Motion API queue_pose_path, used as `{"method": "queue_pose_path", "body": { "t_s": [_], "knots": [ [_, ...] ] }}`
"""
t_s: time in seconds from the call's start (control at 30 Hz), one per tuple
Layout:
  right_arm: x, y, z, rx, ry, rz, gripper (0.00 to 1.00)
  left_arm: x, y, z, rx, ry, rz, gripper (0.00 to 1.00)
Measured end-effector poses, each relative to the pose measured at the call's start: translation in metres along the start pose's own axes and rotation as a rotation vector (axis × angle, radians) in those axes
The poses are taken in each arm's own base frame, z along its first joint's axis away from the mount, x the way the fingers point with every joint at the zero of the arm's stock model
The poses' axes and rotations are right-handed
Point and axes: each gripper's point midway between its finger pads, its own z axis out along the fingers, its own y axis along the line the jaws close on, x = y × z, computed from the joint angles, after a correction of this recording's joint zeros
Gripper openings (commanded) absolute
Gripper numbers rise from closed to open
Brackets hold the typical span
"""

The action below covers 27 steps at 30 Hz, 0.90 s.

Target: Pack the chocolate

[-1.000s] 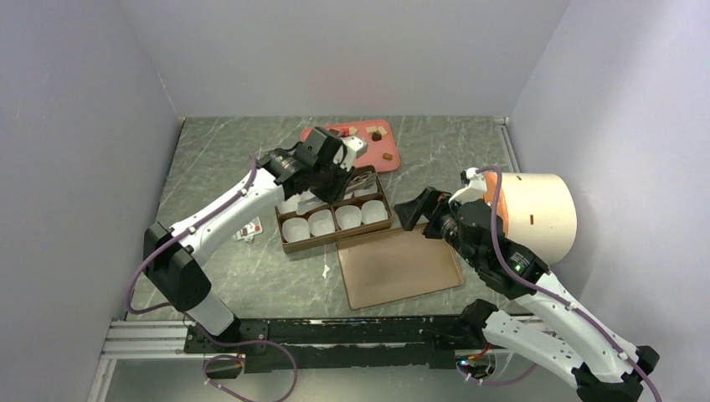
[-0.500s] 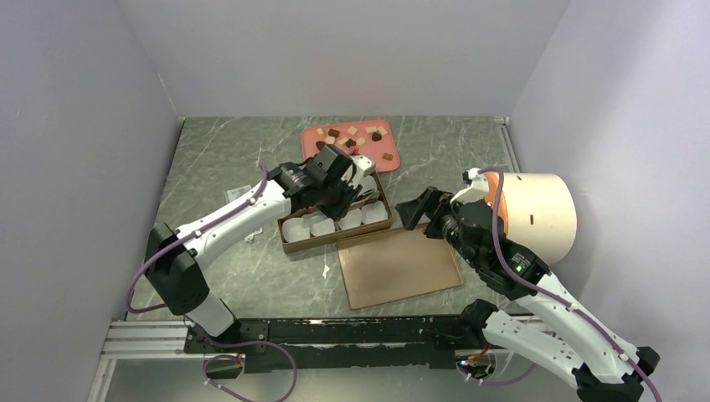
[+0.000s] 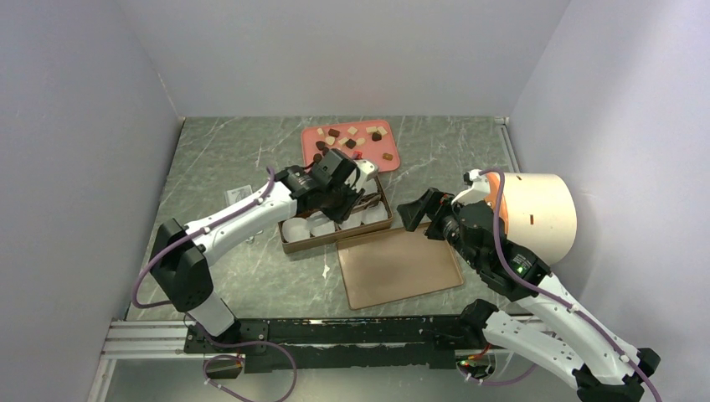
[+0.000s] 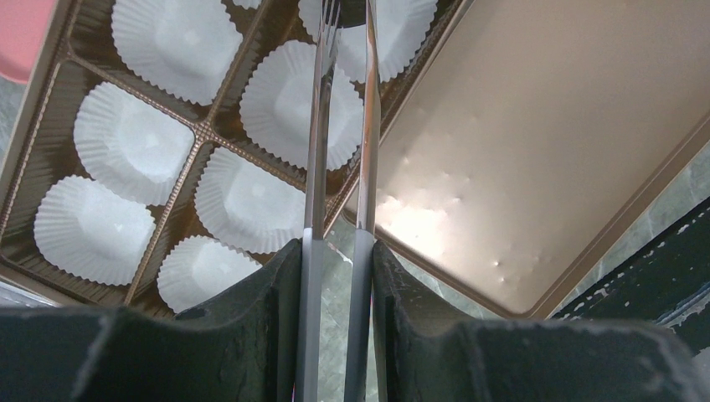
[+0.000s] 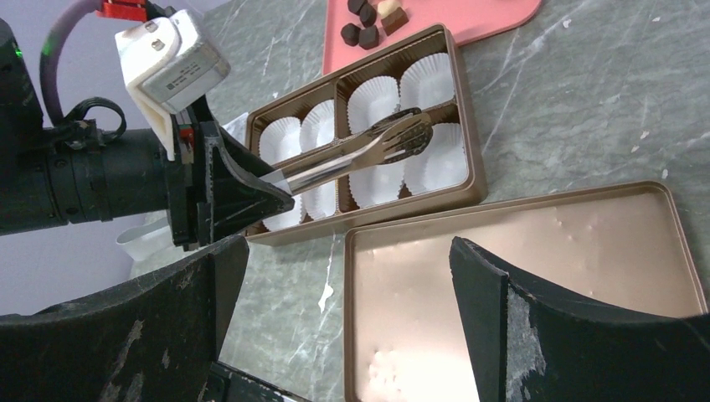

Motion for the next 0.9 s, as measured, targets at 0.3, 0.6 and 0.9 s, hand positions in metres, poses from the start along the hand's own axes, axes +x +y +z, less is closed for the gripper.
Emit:
{"method": "queue_pose_path", "body": {
  "t_s": [0.3, 0.6, 0.9],
  "knots": [
    [0.001, -0.001, 0.000, 0.002, 0.002, -0.001, 0.96, 0.011, 0.000, 0.012, -0.001, 0.036, 0.001, 0.26],
    [0.000, 0.000, -0.002, -0.001, -0.001, 0.001, 0.96, 0.007, 0.000, 0.013, 0.000, 0.020, 0.000, 0.39],
    [-0.001, 0.000, -0.002, -0.002, -0.003, 0.001, 0.96, 0.005, 0.000, 0.014, 0.000, 0.010, -0.003, 0.36]
  ]
}}
